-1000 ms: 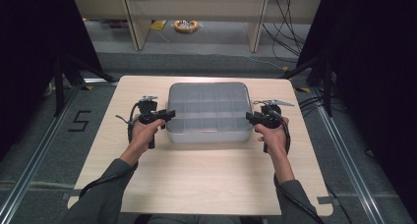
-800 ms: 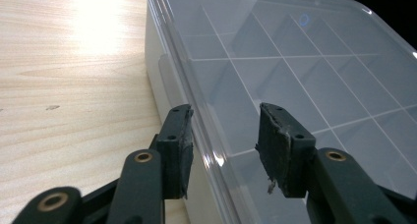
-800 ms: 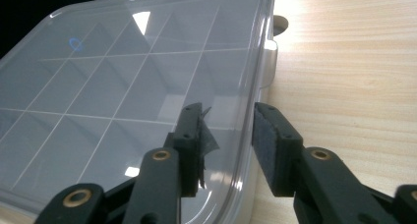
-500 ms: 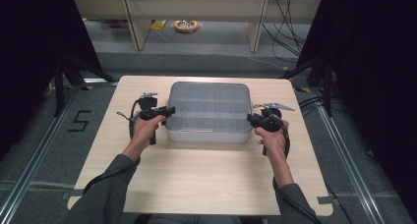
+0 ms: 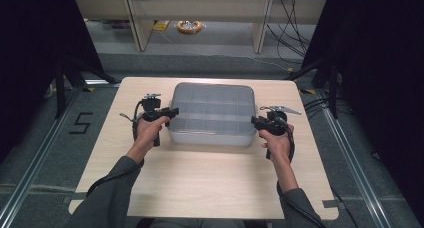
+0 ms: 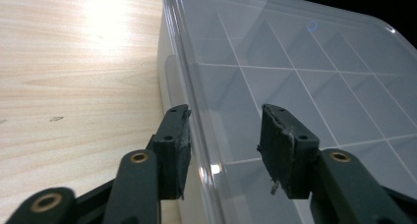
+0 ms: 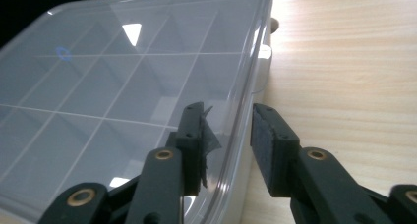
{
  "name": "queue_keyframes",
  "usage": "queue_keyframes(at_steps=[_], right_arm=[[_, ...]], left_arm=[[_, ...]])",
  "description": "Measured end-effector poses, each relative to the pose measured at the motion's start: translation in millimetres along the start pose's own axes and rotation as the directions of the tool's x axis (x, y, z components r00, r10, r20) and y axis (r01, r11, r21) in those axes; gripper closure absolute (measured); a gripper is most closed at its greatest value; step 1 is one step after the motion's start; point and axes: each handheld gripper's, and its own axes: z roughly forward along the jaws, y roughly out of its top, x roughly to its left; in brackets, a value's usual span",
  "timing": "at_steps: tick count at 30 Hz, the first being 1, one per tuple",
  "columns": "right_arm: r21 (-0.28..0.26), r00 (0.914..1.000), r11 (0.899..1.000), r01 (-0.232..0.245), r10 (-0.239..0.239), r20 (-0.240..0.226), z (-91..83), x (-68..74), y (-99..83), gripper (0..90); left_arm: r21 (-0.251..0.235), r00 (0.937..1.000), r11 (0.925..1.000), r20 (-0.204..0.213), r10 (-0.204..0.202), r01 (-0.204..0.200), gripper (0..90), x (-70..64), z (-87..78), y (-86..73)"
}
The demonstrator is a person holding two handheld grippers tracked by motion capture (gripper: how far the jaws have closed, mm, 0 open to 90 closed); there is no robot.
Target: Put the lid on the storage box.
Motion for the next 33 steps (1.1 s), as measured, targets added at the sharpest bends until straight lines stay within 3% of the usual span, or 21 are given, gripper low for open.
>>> queue_keyframes(at_steps=[1,2,3,4,6,7,8,9,12,13,14,15,16,20,24,25,26,27,29,32,33], right_arm=[[0.0,1.0,1.0,0.0,0.0,0.0,0.0,0.0,0.0,62.6],[-0.007,0.9995,1.0,-0.03,0.03,-0.005,-1.5,-1.0,-1.4,55.7],[-0.007,0.9979,0.998,-0.059,0.059,-0.026,-3.5,-0.9,-1.3,55.6],[-0.022,0.9975,0.998,-0.059,0.059,-0.039,-5.2,-2.7,-0.9,54.5],[-0.025,0.997,0.997,-0.071,0.07,-0.033,-7.9,-2.9,-0.1,53.0],[-0.047,0.9983,0.998,-0.052,0.051,-0.029,-12.1,-5.1,1.3,51.0],[-0.047,0.9983,0.998,-0.052,0.051,-0.029,-12.1,-5.1,1.3,51.0],[-0.036,0.9956,0.995,-0.09,0.089,-0.032,-17.4,-1.6,2.5,50.8],[-0.045,0.9964,0.996,-0.08,0.078,-0.033,-21.1,-1.6,3.6,50.0],[-0.065,0.999,0.998,-0.027,0.025,-0.036,-21.1,-5.0,4.2,49.6],[-0.041,0.9971,0.997,-0.071,0.07,-0.031,-26.4,1.0,4.7,48.2],[-0.041,0.9971,0.997,-0.071,0.07,-0.031,-26.4,1.0,4.7,48.2],[-0.055,0.999,0.998,-0.024,0.022,-0.039,-25.9,-3.1,4.9,48.1],[-0.06,0.9986,0.998,-0.033,0.03,-0.043,-30.4,-2.9,3.3,47.2],[-0.051,0.9979,0.999,-0.017,0.014,-0.064,-36.0,-2.0,-1.5,44.8],[-0.04,0.9968,0.998,-0.048,0.046,-0.065,-38.6,2.7,-3.6,43.6],[-0.049,0.998,0.999,0.003,-0.006,-0.063,-38.8,0.1,-4.8,42.9],[-0.048,0.9977,0.999,-0.003,0.0,-0.067,-40.0,1.6,-6.0,42.3],[-0.029,0.9976,0.999,0.015,-0.017,-0.067,-44.4,5.0,-11.7,40.0],[0.0,0.9972,1.0,-0.027,0.027,-0.069,-49.2,10.9,-14.4,38.0],[-0.015,0.9969,0.999,0.03,-0.031,-0.073,-50.1,7.3,-15.0,38.0]], left_arm=[[-0.001,0.9999,0.9999,0.004,-0.015,0.015,53.1,0.2,0.9,-0.1],[-0.005,0.9992,0.9993,0.019,-0.036,0.036,48.2,0.9,1.6,-0.2],[-0.005,0.9992,0.9993,0.019,-0.036,0.036,47.7,0.9,1.6,-0.2],[0.001,0.9993,0.9995,0.021,-0.032,0.032,46.8,2.0,0.7,0.0],[-0.007,0.9961,0.9975,0.053,-0.07,0.07,44.2,2.1,-2.2,0.6],[-0.005,0.9951,0.9971,0.063,-0.076,0.076,38.3,1.8,-4.6,1.1],[-0.002,0.9954,0.9979,0.071,-0.065,0.065,38.3,1.5,-7.4,1.5],[-0.001,0.9953,0.9985,0.08,-0.055,0.055,38.8,0.7,-13.1,1.5],[-0.002,0.9933,0.9979,0.096,-0.064,0.065,38.2,0.8,-19.0,1.4],[0.0,0.9921,0.998,0.108,-0.063,0.063,38.1,0.7,-21.8,1.2],[0.009,0.9912,0.9981,0.117,-0.062,0.061,38.0,0.2,-26.7,0.0],[0.009,0.9912,0.9981,0.117,-0.062,0.061,38.1,0.2,-26.7,0.0],[0.014,0.9914,0.9982,0.117,-0.059,0.058,38.1,0.6,-29.0,-1.0],[0.006,0.9883,0.9979,0.138,-0.064,0.064,38.3,3.1,-38.0,-4.2],[0.0,0.9863,0.9993,0.161,-0.038,0.039,38.0,1.6,-54.4,-9.7],[-0.003,0.987,0.9998,0.159,-0.02,0.021,38.0,0.5,-58.5,-11.3],[-0.008,0.9878,0.9999,0.156,-0.009,0.011,38.3,-0.7,-61.3,-12.6],[-0.014,0.9888,0.9998,0.148,0.016,-0.014,38.5,-2.1,-65.1,-14.5],[-0.016,0.9871,0.9995,0.158,0.028,-0.025,38.2,-4.8,-71.4,-18.8],[-0.02,0.9845,0.9989,0.169,0.045,-0.043,38.2,-7.2,-78.8,-27.3],[-0.02,0.9836,0.9991,0.176,0.042,-0.039,38.2,-7.9,-80.5,-30.9]])
